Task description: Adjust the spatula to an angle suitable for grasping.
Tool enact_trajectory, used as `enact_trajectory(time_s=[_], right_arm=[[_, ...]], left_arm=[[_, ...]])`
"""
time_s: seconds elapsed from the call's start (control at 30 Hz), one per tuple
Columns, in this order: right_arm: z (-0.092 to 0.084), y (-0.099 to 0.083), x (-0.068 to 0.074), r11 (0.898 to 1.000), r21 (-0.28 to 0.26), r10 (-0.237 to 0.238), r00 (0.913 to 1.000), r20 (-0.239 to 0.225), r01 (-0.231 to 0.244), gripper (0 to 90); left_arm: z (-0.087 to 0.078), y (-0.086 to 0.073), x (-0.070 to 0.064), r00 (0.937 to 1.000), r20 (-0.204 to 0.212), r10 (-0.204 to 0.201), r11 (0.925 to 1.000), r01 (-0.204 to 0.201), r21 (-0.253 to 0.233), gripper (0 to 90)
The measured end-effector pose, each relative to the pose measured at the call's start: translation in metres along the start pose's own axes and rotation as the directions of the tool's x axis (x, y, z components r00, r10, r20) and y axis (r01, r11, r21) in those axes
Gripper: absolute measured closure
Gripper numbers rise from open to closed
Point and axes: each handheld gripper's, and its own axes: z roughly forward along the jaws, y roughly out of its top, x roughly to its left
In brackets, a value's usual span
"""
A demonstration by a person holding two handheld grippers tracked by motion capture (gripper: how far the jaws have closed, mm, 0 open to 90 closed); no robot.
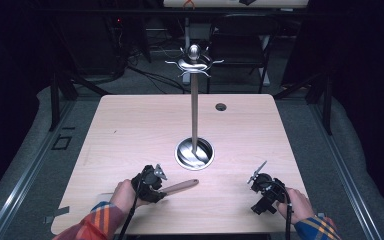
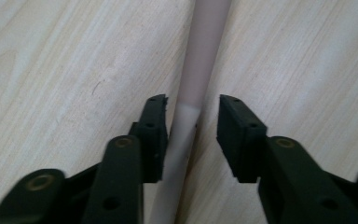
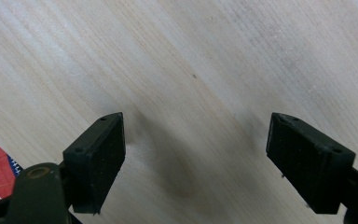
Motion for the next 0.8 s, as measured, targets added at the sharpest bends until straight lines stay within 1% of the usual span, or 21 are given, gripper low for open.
enact_trajectory(time_s=[0.07, 0.13, 0.2, 0.23, 0.3, 0.33, 0.37, 0.47, 0.5, 0.57, 0.63, 0.67, 0.73, 0.8], right_arm=[[0.0003, 0.0004, 0.0005, 1.0, 0.001, 0.003, 1.0, -0.003, -0.003, 19.2], [-0.0004, 0.0012, 0.0004, 1.0, 0.013, -0.008, 1.0, -0.002, 0.008, 19.2], [-0.0005, 0.0012, 0.0006, 1.0, 0.011, -0.008, 1.0, -0.002, 0.008, 19.2], [0.0, 0.0009, 0.001, 1.0, 0.005, -0.001, 1.0, -0.001, 0.001, 19.2], [-0.0002, 0.0011, 0.0003, 1.0, 0.014, -0.007, 1.0, -0.002, 0.007, 19.1], [0.0006, 0.0007, 0.001, 1.0, 0.003, 0.004, 0.9999, -0.01, -0.004, 19.2], [0.0, 0.0011, 0.0, 1.0, 0.015, -0.006, 1.0, -0.003, 0.006, 19.2], [0.0001, 0.0011, 0.0006, 1.0, 0.01, -0.001, 1.0, -0.008, 0.002, 19.2], [-0.0003, 0.0013, 0.0006, 1.0, 0.014, -0.006, 1.0, 0.0, 0.006, 19.2], [-0.0006, 0.0008, 0.0018, 1.0, 0.001, -0.005, 1.0, 0.001, 0.005, 19.2], [-0.0012, 0.0005, 0.0019, 1.0, 0.002, -0.01, 0.9999, 0.006, 0.01, 19.1], [-0.0004, 0.0003, 0.0015, 1.0, -0.004, -0.003, 1.0, -0.005, 0.003, 19.1], [0.0007, 0.0012, 0.0007, 1.0, 0.009, 0.0, 1.0, 0.001, 0.0, 19.2], [0.0016, 0.0013, 0.0002, 1.0, 0.005, -0.001, 1.0, -0.003, 0.001, 19.1]], left_arm=[[0.0007, -0.0003, 0.0013, 1.0, -0.001, -0.001, 1.0, 0.001, 0.009, 68.4], [0.0013, -0.0005, 0.0021, 1.0, 0.002, -0.002, 0.9999, 0.002, 0.016, 69.9], [0.0018, -0.0004, 0.0023, 1.0, -0.004, 0.001, 0.9998, -0.001, 0.022, 72.0], [0.002, -0.0005, 0.0026, 1.0, -0.001, -0.002, 0.9998, 0.002, 0.019, 72.5], [0.002, -0.0006, 0.003, 1.0, 0.001, -0.005, 0.9998, 0.005, 0.017, 72.9], [0.0023, -0.0007, 0.0031, 0.9999, 0.004, -0.01, 0.9998, 0.01, 0.015, 72.9], [0.0021, -0.0007, 0.0033, 0.9999, 0.001, -0.011, 0.9998, 0.011, 0.017, 72.8], [0.003, -0.0005, 0.0041, 0.9999, 0.002, -0.016, 0.9994, 0.016, 0.03, 70.6], [0.0032, -0.0007, 0.0041, 0.9998, 0.001, -0.019, 0.9995, 0.019, 0.027, 70.0], [0.0031, -0.0009, 0.0041, 0.9998, 0.005, -0.02, 0.9996, 0.02, 0.019, 71.5], [0.0027, -0.0009, 0.004, 0.9999, 0.006, -0.015, 0.9997, 0.015, 0.018, 72.7], [0.0023, -0.0009, 0.0045, 0.9999, 0.008, -0.014, 0.9997, 0.014, 0.02, 73.1], [0.0022, -0.0013, 0.0056, 0.9998, 0.008, -0.018, 0.9997, 0.018, 0.014, 73.7], [0.0015, -0.0016, 0.0065, 0.9998, -0.005, -0.019, 0.9997, 0.019, 0.013, 74.6]])
